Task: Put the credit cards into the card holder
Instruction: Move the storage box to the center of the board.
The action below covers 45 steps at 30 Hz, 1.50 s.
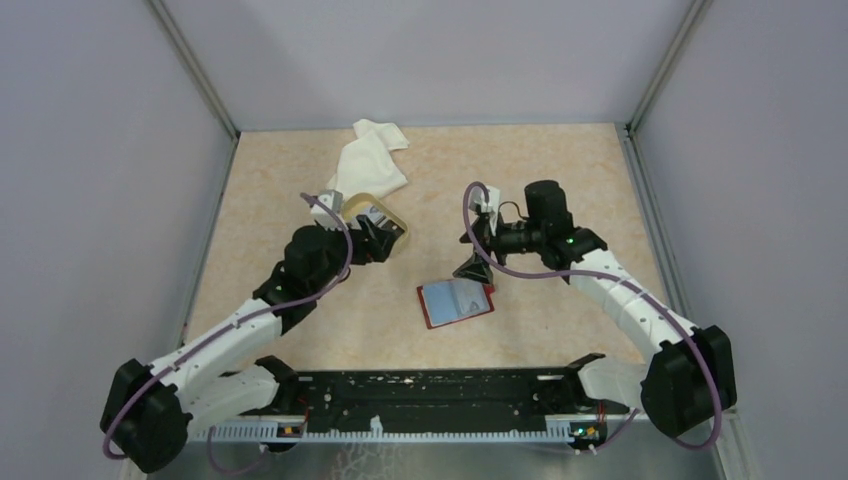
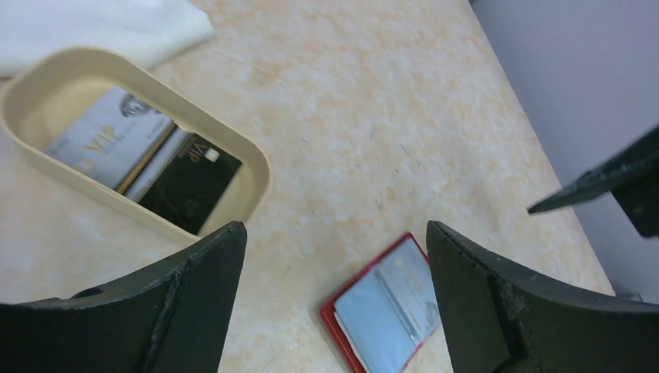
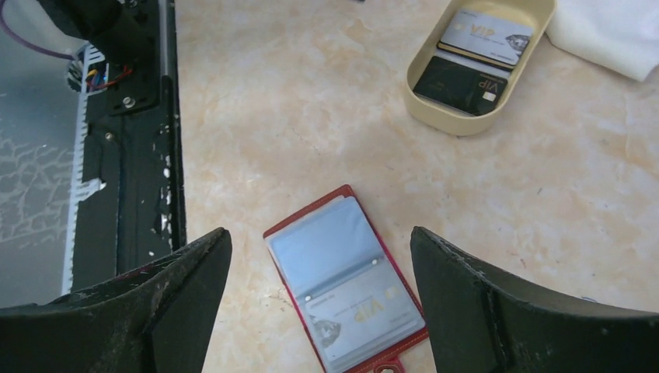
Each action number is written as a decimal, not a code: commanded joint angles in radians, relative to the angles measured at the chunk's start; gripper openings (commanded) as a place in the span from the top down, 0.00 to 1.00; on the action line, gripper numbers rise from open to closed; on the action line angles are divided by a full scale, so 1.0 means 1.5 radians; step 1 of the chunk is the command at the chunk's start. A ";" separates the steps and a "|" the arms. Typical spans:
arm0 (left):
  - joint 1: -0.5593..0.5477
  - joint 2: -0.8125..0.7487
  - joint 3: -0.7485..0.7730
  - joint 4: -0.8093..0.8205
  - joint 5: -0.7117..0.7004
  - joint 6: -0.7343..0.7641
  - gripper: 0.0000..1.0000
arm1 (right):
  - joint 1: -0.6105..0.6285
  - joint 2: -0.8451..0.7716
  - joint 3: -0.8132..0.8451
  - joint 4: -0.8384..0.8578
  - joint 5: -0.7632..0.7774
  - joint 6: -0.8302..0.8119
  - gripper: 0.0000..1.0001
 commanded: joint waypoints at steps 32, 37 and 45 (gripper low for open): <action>0.181 0.617 0.516 -0.379 0.139 0.305 0.52 | -0.012 0.039 0.029 0.002 0.136 -0.044 0.15; 0.181 0.614 0.490 -0.384 0.170 0.272 0.54 | -0.012 0.038 0.028 0.003 0.134 -0.044 0.15; 0.181 0.531 0.372 -0.291 0.335 0.198 0.53 | -0.013 0.034 0.024 0.005 0.134 -0.045 0.15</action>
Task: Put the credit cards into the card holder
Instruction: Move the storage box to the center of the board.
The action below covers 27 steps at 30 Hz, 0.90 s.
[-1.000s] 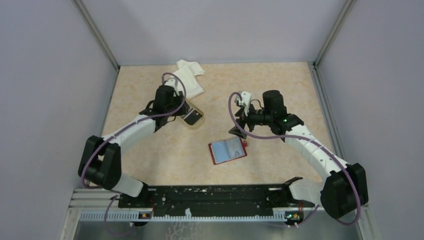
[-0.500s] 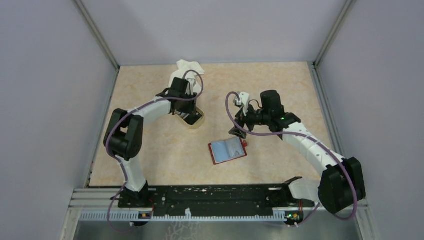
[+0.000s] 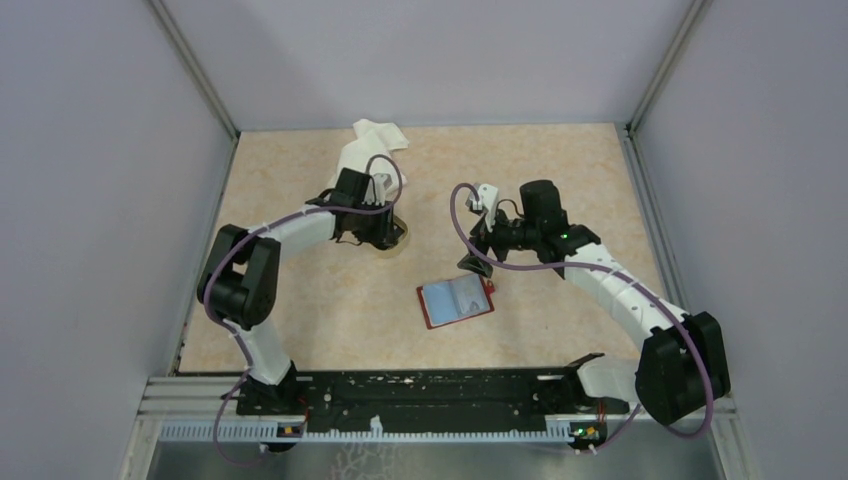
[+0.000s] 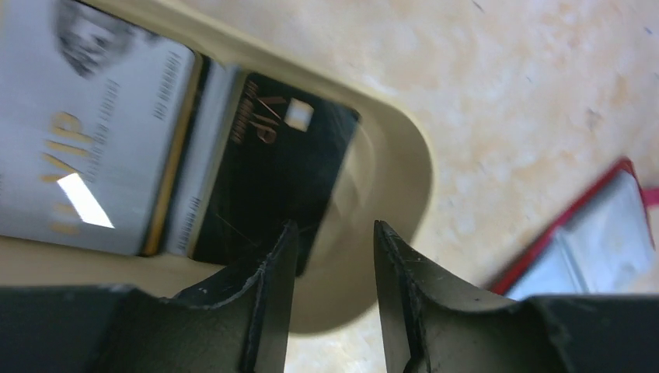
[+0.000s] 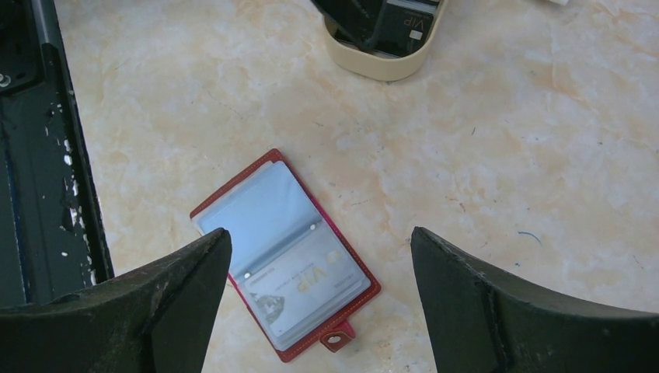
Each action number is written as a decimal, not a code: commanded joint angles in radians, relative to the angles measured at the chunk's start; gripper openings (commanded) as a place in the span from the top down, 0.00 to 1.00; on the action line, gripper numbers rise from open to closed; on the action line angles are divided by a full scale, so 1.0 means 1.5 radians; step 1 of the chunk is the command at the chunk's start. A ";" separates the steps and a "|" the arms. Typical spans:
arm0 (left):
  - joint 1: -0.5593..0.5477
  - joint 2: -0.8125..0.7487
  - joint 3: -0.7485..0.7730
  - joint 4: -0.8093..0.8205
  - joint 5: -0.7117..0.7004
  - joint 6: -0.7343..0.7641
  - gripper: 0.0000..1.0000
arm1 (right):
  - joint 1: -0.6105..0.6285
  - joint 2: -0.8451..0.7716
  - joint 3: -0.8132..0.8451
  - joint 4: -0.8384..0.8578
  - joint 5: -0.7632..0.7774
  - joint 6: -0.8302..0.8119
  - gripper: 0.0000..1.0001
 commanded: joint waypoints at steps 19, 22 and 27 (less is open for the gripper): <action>-0.075 -0.074 -0.177 0.316 0.186 -0.206 0.50 | -0.026 -0.007 0.019 0.022 -0.031 0.000 0.15; -0.075 -0.096 -0.169 0.316 0.176 -0.197 0.47 | -0.028 -0.006 0.019 0.023 -0.033 0.001 0.15; -0.076 -0.083 -0.133 0.313 0.221 -0.210 0.46 | -0.028 -0.002 0.022 0.019 -0.034 0.001 0.15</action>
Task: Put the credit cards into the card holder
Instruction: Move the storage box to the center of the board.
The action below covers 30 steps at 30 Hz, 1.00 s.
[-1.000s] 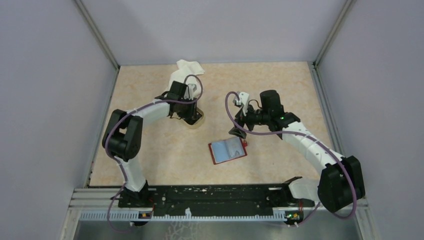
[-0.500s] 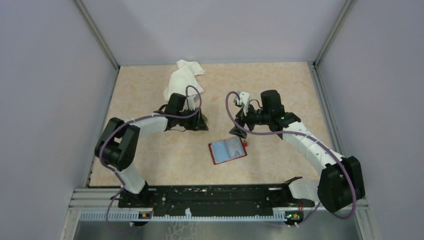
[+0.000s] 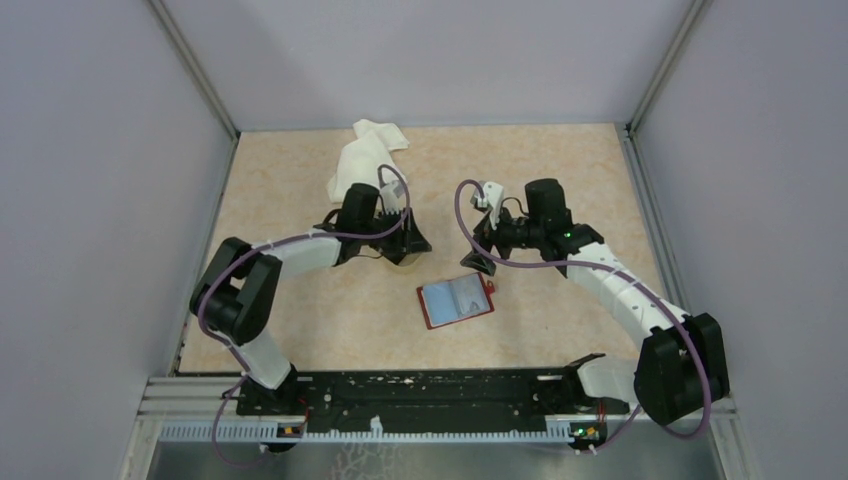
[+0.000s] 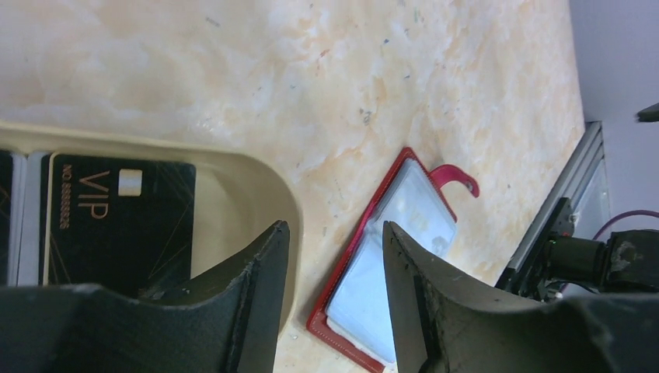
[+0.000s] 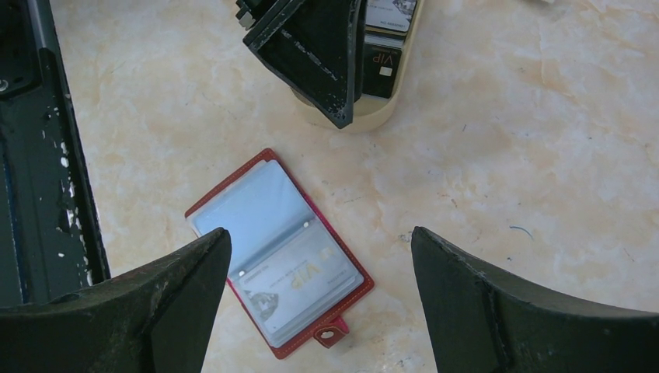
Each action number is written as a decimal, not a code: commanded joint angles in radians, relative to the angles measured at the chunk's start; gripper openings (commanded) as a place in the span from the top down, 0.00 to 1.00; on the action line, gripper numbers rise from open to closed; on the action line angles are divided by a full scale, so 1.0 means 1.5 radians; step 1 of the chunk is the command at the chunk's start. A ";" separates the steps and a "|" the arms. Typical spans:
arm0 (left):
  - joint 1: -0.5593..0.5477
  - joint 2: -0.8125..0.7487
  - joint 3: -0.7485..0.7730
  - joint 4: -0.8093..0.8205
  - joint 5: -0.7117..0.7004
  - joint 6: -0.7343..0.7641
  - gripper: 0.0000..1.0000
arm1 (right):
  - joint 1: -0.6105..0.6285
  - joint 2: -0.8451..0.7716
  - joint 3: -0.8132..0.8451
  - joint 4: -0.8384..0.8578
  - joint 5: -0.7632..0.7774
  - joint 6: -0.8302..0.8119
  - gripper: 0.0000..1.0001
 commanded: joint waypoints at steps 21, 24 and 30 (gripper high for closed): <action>-0.003 -0.063 0.042 -0.179 -0.132 0.176 0.93 | -0.007 0.002 0.022 0.023 -0.030 0.015 0.15; -0.003 -0.051 0.042 -0.185 -0.118 0.180 0.94 | -0.008 0.001 0.021 0.024 -0.028 0.015 0.15; -0.005 -0.005 0.061 -0.154 -0.087 0.155 0.94 | -0.008 -0.002 0.019 0.025 -0.028 0.016 0.15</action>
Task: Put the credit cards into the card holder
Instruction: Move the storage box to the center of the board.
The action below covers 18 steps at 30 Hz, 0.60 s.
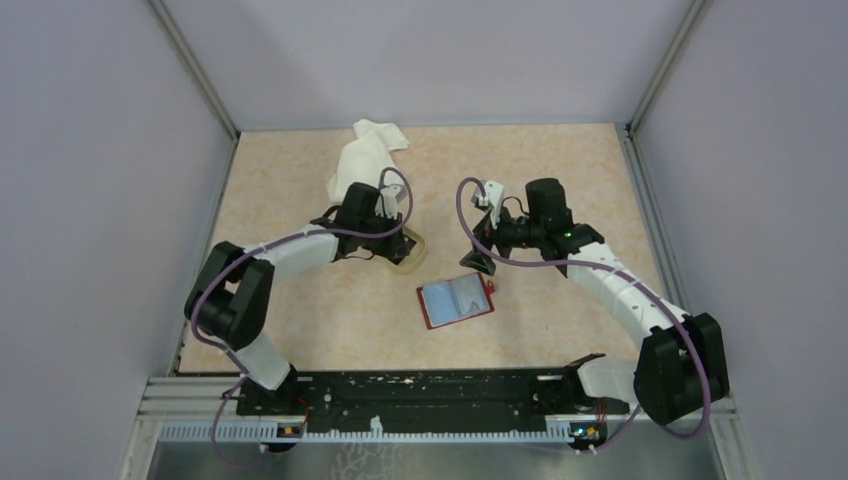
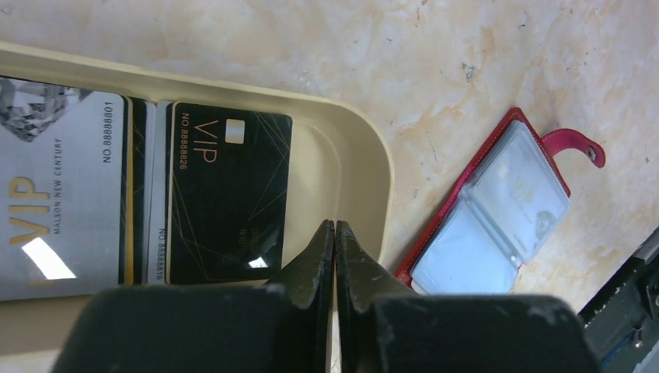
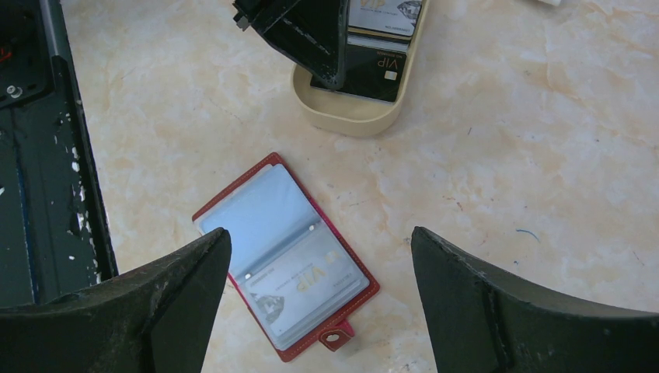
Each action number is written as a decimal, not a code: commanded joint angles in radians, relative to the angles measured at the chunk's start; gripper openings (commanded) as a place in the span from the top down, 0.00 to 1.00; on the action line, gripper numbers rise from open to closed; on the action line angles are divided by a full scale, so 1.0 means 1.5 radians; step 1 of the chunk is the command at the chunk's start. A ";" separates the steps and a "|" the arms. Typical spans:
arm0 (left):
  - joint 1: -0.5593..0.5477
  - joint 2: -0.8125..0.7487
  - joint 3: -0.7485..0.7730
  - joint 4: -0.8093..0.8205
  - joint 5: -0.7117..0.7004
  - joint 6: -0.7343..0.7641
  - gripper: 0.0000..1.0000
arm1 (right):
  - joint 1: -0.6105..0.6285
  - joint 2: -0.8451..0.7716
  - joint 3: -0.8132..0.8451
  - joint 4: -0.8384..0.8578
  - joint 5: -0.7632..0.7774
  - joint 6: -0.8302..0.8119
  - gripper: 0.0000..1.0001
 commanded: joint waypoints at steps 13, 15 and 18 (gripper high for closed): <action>-0.047 0.171 0.125 0.109 0.046 -0.111 0.92 | -0.009 -0.012 0.019 0.021 -0.018 0.005 0.15; -0.050 0.185 0.143 0.139 0.050 -0.135 0.92 | -0.009 -0.012 0.019 0.023 -0.018 0.005 0.15; -0.053 0.212 0.170 0.185 0.059 -0.174 0.91 | -0.011 -0.012 0.019 0.023 -0.016 0.007 0.15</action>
